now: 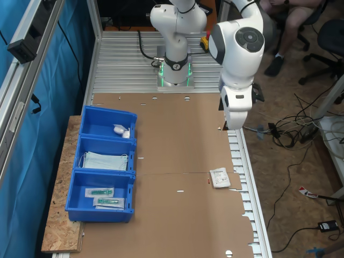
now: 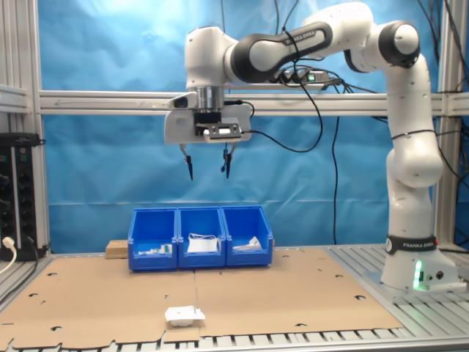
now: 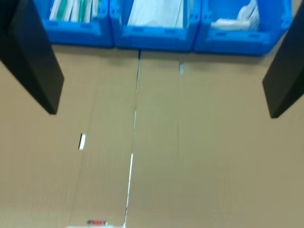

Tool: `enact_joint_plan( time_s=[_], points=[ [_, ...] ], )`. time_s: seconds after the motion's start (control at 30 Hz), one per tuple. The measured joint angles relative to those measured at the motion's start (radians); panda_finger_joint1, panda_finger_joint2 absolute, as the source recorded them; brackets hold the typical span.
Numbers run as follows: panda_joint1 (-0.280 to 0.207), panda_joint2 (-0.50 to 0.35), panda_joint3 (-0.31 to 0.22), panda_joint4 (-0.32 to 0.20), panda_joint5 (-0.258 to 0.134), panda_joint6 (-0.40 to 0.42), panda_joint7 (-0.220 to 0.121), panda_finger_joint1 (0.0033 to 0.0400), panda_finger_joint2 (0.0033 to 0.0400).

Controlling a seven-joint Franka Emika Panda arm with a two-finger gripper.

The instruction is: Pick and place sorting task of medical equipment.

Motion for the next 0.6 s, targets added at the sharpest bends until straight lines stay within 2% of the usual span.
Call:
enact_joint_plan(
  time_s=[0.3,0.6],
  points=[
    [-0.007,0.126,0.015,0.0,0.0,0.078,-0.014,0.04,0.04],
    [-0.007,0.21,0.016,-0.001,-0.003,0.133,-0.022,0.04,0.04]
  ],
)
